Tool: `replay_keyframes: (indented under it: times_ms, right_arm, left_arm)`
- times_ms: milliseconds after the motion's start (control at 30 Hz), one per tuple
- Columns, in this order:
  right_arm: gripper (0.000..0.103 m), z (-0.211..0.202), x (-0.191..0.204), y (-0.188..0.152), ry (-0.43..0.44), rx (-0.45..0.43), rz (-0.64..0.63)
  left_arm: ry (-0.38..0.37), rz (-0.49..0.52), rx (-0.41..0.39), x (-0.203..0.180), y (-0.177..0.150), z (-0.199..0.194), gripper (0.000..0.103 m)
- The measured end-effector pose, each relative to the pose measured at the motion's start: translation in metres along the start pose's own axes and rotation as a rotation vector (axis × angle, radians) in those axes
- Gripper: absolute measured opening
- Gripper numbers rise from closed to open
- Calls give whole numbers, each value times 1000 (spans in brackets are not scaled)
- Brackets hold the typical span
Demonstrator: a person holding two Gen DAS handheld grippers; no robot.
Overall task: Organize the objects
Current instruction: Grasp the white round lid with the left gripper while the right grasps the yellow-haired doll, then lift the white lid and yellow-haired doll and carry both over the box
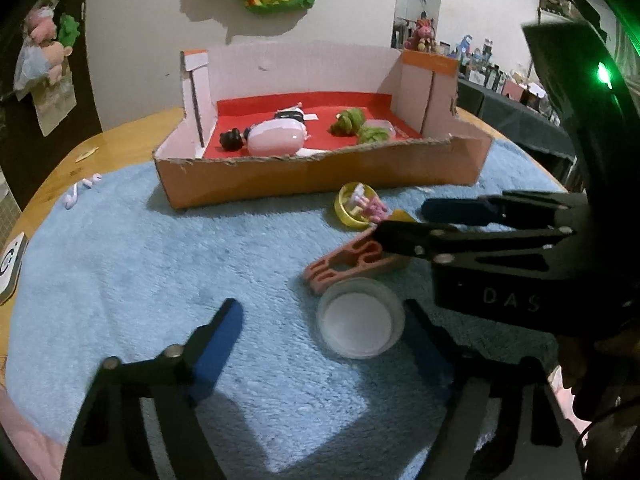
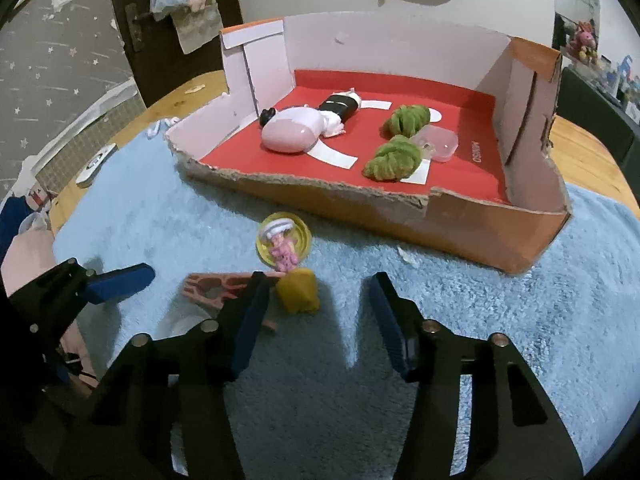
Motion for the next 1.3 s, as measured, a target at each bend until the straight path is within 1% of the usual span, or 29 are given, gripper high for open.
replay_keyframes:
  times_ms: [33,100,133,200,267,300,333,367,400,433,500,600,767,900,1067,1300]
  right_arm:
    - [44,0,-1,0,-5,1,0]
    - [43,-1,-1,1,-4,1,4]
    - [40,0,-1,2,-1,2,2]
    - [39,2,3,4,0,5,-10]
    - [37,6,7,5,6,10,-22]
    - [31,8,9,6,10,12,-29]
    - [29,9,11,6,16,11,-33]
    - [28,9,12,5,17,11,-35]
    - [22,9,13,5,15,13,-41]
    - [20,9,14,4,12,17,-45]
    - [20,8,15,1,-7,23,-56]
    - [20,4,16,-1,-9,13,-48]
    - [20,-10,11,-3,7,-34,-6]
    - [20,-24,11,-2,17,-68,11]
    - [20,-30,14,-3,48,-88,26]
    - [20,-40,21,1,60,-119,15]
  left_arm:
    - [0,-9,-2,2,1,0,68]
    - [-8,-33,-1,7,3,1,61]
    - [-13,-39,0,8,4,1,57]
    - [-20,-43,2,10,5,2,54]
    - [-11,-35,-1,10,6,3,50]
    - [-7,-30,-3,10,6,3,46]
    - [-3,-26,-6,9,6,2,42]
    - [-1,-21,-7,9,5,2,42]
    - [0,-18,-10,9,5,2,42]
    - [3,-15,-13,8,4,1,42]
    - [4,-11,-23,7,1,-1,42]
    - [-7,-18,-27,8,-1,-3,42]
    - [-25,-47,-37,15,1,-8,42]
    - [-28,-39,-37,12,1,-9,42]
    - [-30,-47,-53,16,3,-16,42]
    - [-22,-57,-81,23,11,-25,42]
Point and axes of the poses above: each gripper's, at about its wrist camera, not at the fingertips, and z roughly the way its jaws point, x to its left, y to its top, the point moved 2 cm from there along z, roughly the way its jaws point, and after that the axes turned 14 degrees about y, right-handed, at the moved point
